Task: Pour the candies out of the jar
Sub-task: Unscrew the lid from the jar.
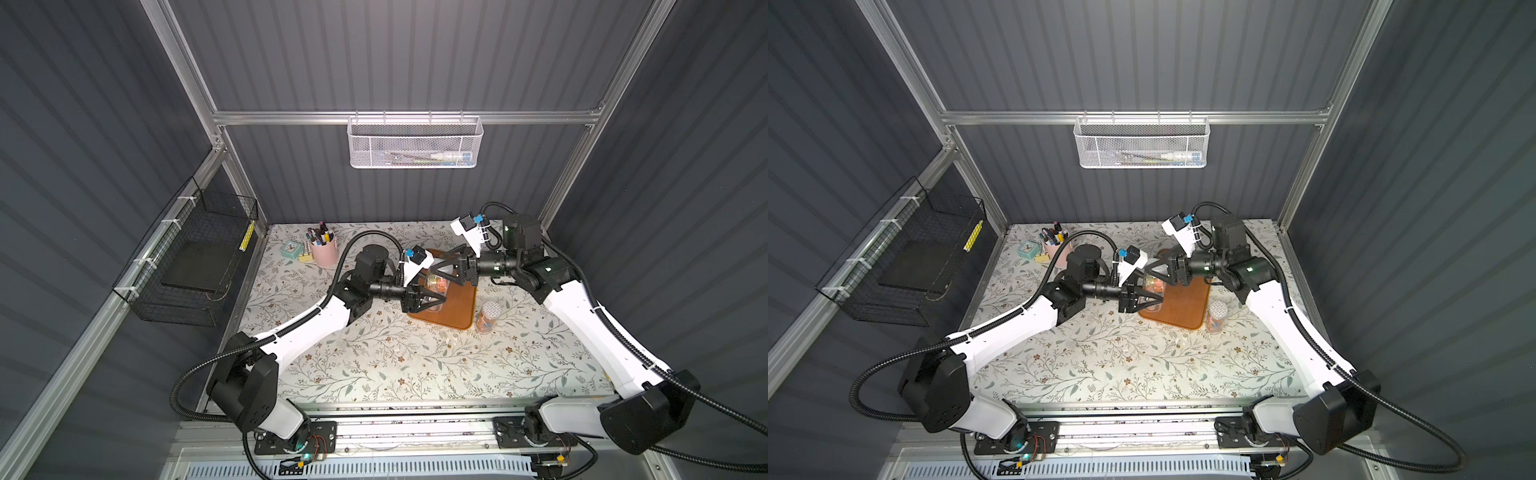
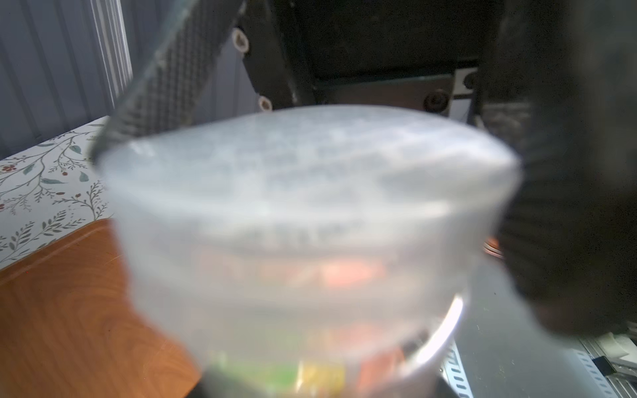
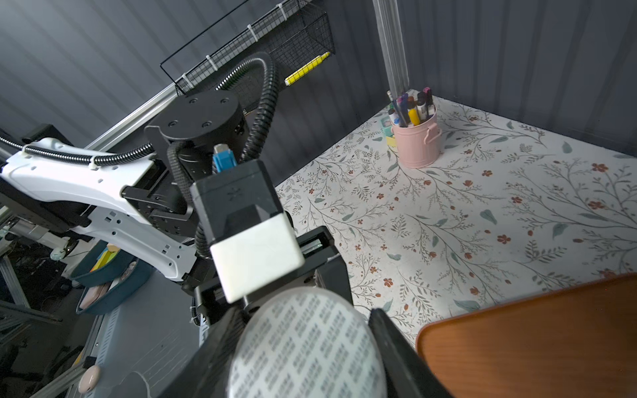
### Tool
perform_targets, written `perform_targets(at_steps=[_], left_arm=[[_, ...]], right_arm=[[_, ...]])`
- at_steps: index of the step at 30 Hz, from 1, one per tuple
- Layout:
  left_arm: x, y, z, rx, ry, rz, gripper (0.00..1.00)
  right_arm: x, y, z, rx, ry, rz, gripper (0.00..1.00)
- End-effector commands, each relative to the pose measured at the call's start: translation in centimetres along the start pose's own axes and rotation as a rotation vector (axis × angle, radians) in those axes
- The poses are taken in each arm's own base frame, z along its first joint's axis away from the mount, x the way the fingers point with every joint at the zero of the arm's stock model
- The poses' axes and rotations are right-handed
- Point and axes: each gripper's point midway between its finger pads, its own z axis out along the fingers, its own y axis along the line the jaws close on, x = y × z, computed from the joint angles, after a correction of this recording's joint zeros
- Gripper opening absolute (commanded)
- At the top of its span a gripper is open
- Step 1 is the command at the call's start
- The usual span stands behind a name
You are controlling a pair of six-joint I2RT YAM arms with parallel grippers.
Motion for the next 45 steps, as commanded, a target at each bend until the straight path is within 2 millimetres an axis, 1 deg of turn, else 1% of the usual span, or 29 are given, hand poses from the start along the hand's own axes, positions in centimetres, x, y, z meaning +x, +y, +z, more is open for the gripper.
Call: perform_targets(at_steps=[1,2,3,5,7,9,11,12,14,18,23,27,29,32,35,37,40,45], left_arm=[[0.0,-0.9,0.6,0.034,0.023,0.019,0.00],[0.1,-0.6,0.6,0.015,0.028,0.016,0.00],[0.2,-0.2,0.6,-0.008,0.034,0.015,0.00],[0.4,0.8,0.3,-0.080,0.048,0.015,0.00],[0.6,1.8,0.1,-0.143,0.058,0.018,0.00],[0.7,2.7,-0.2,-0.202,0.063,0.016,0.00],[0.8,3.4,-0.4,-0.249,0.063,0.015,0.00],[0.8,3.7,-0.5,-0.269,0.063,0.016,0.00],[0.8,3.7,-0.5,-0.275,0.059,0.019,0.00],[0.6,3.9,-0.4,-0.273,0.053,0.024,0.00],[0.5,3.5,-0.4,-0.262,0.051,0.032,0.00],[0.6,3.0,-0.5,-0.253,0.048,0.040,0.00],[0.6,2.8,-0.5,-0.248,0.045,0.044,0.00],[0.6,2.6,-0.5,-0.239,0.043,0.050,0.00],[0.7,2.4,-0.5,-0.238,0.045,0.051,0.00],[0.7,2.4,-0.6,-0.237,0.044,0.055,0.00],[0.5,2.2,-0.7,-0.240,0.037,0.062,0.00],[0.0,1.9,-1.0,-0.240,0.019,0.076,0.00]], right_arm=[[-2.1,4.1,-0.8,-0.129,-0.050,-0.116,0.54],[-2.1,3.8,-0.8,-0.109,-0.047,-0.113,0.58],[-2.0,3.2,-0.8,-0.070,-0.045,-0.102,0.65],[-1.9,1.9,-0.9,0.015,-0.043,-0.078,0.73],[-1.4,0.0,-1.1,0.125,-0.029,-0.034,0.80],[-1.0,-1.8,-1.5,0.238,-0.026,0.005,0.83],[-0.6,-3.0,-2.0,0.325,-0.022,0.037,0.82],[-0.4,-3.2,-2.2,0.350,-0.017,0.046,0.82],[0.2,-3.5,-2.1,0.364,-0.017,0.066,0.82],[1.1,-3.6,-1.4,0.330,0.001,0.092,0.81],[0.7,-3.7,-1.2,0.321,-0.008,0.086,0.84],[1.2,-4.3,-0.7,0.286,0.010,0.125,0.86],[1.4,-4.1,-0.3,0.248,0.013,0.145,0.86],[1.4,-3.7,0.1,0.203,0.006,0.159,0.86],[0.7,-3.3,0.2,0.163,-0.020,0.152,0.84],[0.8,-3.2,0.2,0.144,-0.018,0.159,0.83],[1.1,-3.2,0.3,0.127,-0.012,0.177,0.81],[1.7,-3.6,0.4,0.125,-0.003,0.192,0.81]])
